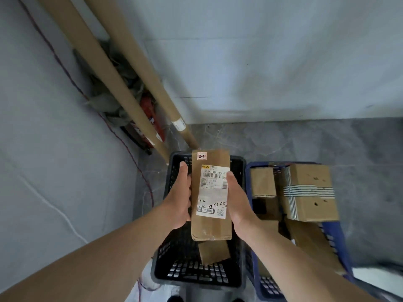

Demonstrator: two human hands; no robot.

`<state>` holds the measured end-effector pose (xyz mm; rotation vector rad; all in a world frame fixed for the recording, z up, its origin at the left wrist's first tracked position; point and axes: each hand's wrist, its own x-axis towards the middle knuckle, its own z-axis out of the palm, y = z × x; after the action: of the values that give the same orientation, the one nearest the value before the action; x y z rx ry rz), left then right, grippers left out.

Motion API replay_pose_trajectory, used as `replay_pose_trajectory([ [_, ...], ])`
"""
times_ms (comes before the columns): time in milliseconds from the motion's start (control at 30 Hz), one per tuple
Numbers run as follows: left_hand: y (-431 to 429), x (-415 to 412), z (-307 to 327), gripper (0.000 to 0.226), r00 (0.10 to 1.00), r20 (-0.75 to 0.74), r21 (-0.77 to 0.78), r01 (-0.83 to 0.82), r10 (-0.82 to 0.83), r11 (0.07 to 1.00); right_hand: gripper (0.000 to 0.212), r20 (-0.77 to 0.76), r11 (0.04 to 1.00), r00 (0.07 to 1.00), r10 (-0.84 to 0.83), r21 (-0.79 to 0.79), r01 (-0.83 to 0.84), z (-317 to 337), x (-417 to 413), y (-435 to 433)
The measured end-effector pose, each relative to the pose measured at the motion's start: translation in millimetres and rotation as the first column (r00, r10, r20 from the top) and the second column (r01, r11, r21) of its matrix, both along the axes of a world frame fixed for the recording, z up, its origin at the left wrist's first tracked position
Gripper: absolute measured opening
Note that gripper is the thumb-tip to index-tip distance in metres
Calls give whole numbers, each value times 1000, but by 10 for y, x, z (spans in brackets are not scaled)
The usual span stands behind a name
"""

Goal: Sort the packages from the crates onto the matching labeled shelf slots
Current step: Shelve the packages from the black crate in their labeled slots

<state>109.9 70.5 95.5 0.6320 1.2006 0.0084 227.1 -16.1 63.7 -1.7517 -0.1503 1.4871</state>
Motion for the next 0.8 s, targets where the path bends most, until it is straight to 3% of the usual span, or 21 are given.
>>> replay_pose_trajectory([
  [400,-284,185,1908,74,969,136,94,194,-205,977,54,90,971,971,-223,107,213,2090,53,-483],
  [800,-966,415,3006,90,906,210,220,322,-367,921,54,209,932,925,-318,247,265,3180,165,-1278],
])
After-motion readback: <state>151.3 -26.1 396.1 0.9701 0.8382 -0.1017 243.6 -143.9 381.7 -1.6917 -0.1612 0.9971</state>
